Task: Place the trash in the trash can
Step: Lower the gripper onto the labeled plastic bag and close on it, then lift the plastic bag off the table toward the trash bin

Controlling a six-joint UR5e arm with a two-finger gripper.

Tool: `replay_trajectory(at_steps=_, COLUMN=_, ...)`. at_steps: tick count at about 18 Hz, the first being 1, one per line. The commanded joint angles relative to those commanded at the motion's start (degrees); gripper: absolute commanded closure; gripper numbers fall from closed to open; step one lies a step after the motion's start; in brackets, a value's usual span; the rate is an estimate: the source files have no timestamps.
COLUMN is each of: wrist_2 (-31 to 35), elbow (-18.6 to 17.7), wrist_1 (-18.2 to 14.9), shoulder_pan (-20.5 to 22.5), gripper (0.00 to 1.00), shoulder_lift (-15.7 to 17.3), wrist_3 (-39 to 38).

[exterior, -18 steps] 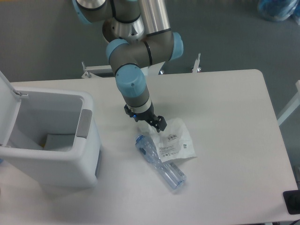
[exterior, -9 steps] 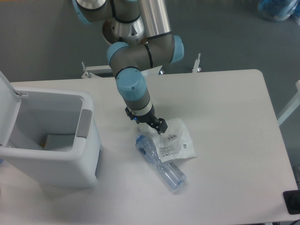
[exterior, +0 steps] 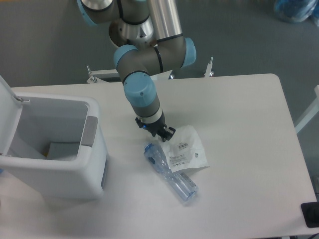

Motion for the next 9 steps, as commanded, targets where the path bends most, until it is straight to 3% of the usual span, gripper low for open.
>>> replay_trajectory(at_steps=9, wrist_2=-0.6, elbow=2.5, wrist_1=-0.8, shoulder_pan=1.9, gripper=1.0, shoulder_lift=0.9, wrist_3=0.2)
